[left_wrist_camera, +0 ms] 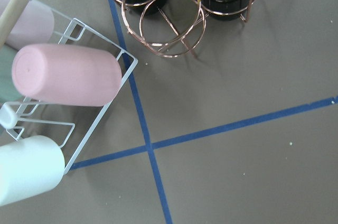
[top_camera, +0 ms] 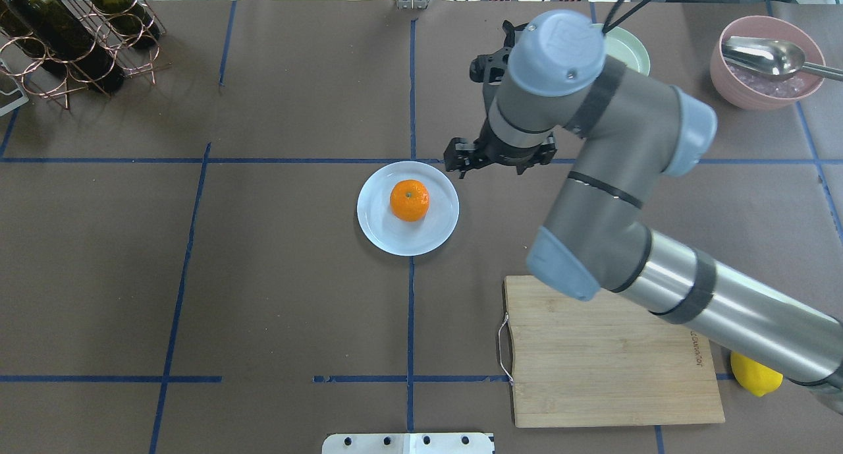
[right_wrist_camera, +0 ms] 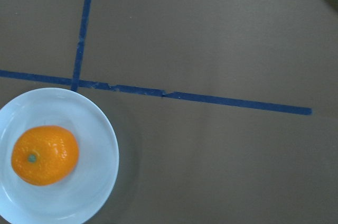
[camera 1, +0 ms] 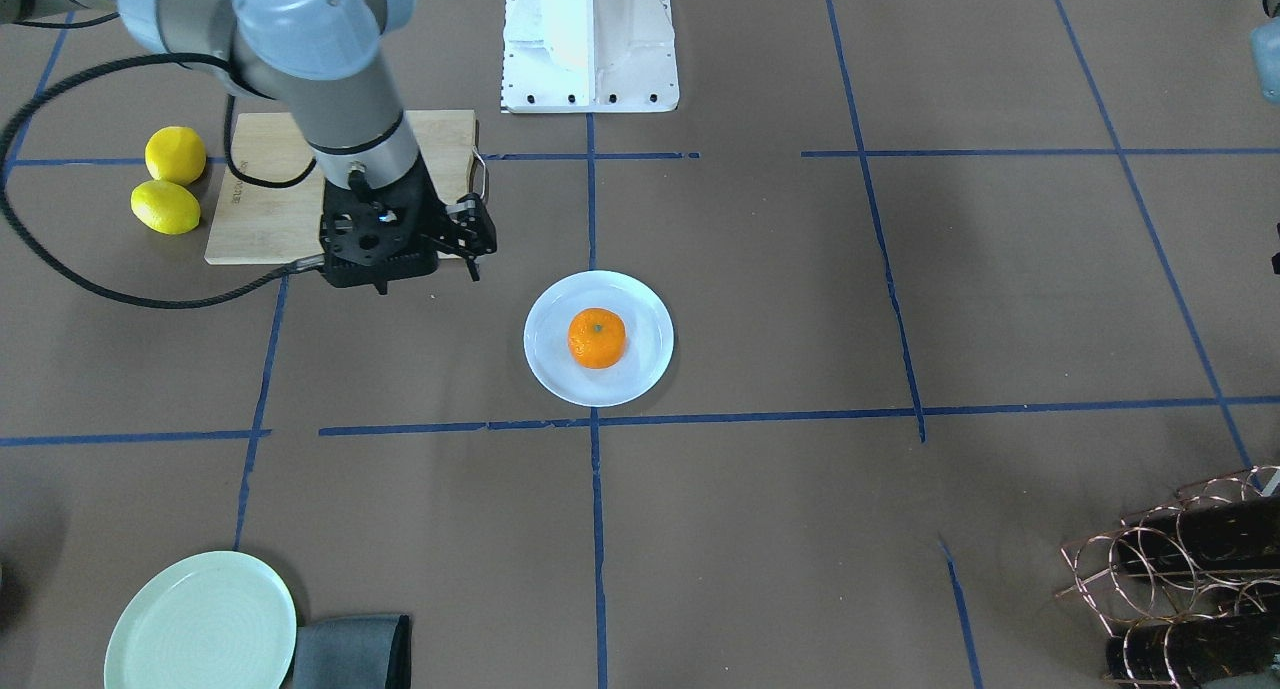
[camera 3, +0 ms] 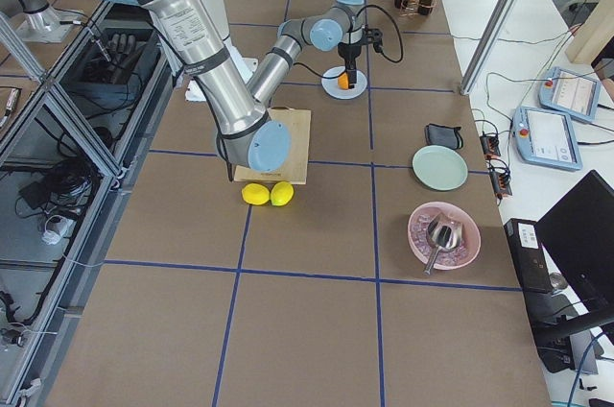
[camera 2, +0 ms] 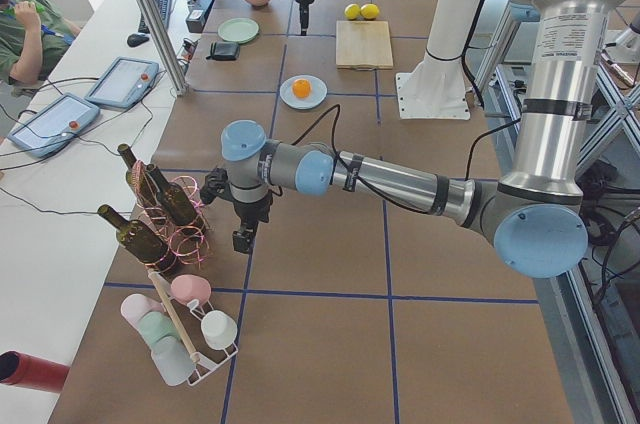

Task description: Pick orange to plate

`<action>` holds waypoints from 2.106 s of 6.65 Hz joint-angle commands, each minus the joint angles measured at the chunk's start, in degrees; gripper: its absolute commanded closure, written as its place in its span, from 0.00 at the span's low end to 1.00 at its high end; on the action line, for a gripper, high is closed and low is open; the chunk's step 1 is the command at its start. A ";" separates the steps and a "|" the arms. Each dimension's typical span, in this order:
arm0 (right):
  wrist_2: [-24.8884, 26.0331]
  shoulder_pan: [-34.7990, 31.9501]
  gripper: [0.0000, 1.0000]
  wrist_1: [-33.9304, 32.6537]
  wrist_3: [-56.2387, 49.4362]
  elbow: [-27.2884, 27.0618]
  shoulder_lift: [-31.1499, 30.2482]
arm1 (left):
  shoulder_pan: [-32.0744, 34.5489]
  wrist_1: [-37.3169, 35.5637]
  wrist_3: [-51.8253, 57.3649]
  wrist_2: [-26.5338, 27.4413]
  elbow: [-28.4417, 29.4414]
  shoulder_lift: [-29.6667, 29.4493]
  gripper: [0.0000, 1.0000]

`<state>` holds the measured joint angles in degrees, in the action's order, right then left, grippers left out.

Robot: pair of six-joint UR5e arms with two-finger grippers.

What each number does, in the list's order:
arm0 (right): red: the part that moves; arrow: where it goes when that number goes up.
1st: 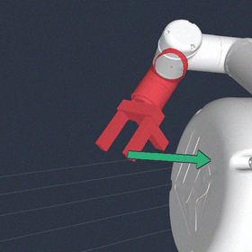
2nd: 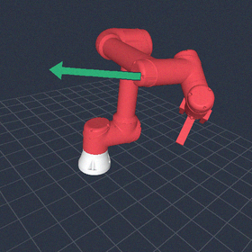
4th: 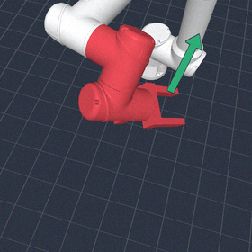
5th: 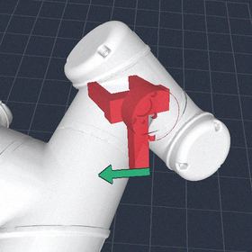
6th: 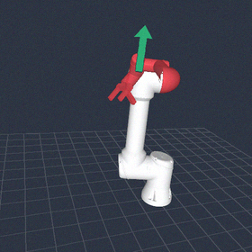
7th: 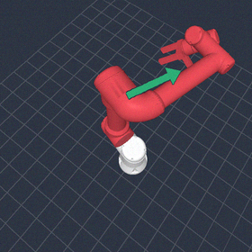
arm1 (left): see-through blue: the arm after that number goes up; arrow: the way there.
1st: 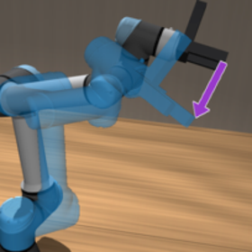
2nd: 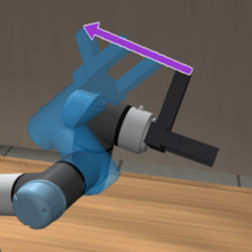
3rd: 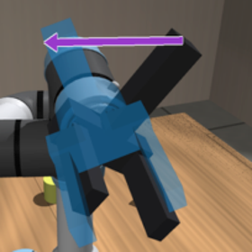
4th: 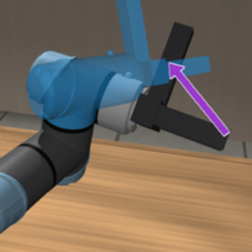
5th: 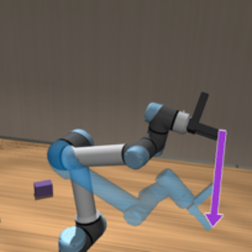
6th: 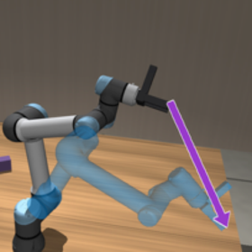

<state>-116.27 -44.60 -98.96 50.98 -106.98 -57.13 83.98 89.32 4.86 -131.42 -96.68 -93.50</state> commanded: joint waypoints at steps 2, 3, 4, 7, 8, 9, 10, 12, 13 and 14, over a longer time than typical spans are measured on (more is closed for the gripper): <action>-12.98 -16.78 0.00 -1.41 -18.12 -1.58 -9.72 | 5.67 0.07 3.67 -4.28 1.14 5.34 0.00; -15.11 -21.62 0.00 -1.50 -25.77 0.61 -12.10 | 5.67 0.07 3.49 -2.54 1.05 5.08 0.00; -16.17 -25.50 0.00 -1.32 -32.28 1.85 -15.43 | 5.76 -0.11 2.88 -0.69 0.88 4.30 0.00; -18.36 -35.79 0.00 -1.23 -50.76 8.16 -23.01 | 5.67 -0.55 2.79 -0.85 1.14 4.03 0.00; -20.99 -38.35 0.00 -0.54 -52.46 8.54 -28.33 | 5.76 -0.55 2.79 -0.85 1.23 4.11 0.00; -20.93 -40.29 0.00 -0.44 -52.65 8.63 -31.08 | 5.76 -0.55 2.79 -0.94 1.14 4.20 0.00; -20.75 -40.74 0.00 -0.01 -52.91 8.10 -31.98 | 5.76 -0.55 2.79 -0.85 1.14 4.29 0.00; -20.75 -43.10 0.00 2.19 -53.35 9.05 -34.00 | 5.76 -0.55 2.79 -0.85 1.14 4.29 0.00; -20.84 -43.73 0.00 2.28 -53.35 10.37 -34.10 | 5.76 -0.46 2.79 -0.85 1.23 4.29 0.00; -20.75 -44.34 0.00 2.37 -53.27 10.73 -34.36 | 5.76 -0.55 2.79 -0.76 1.23 4.20 0.00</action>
<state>-137.06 -88.07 -96.85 -2.29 -97.13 -91.12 89.74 88.82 7.65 -132.25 -95.48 -89.24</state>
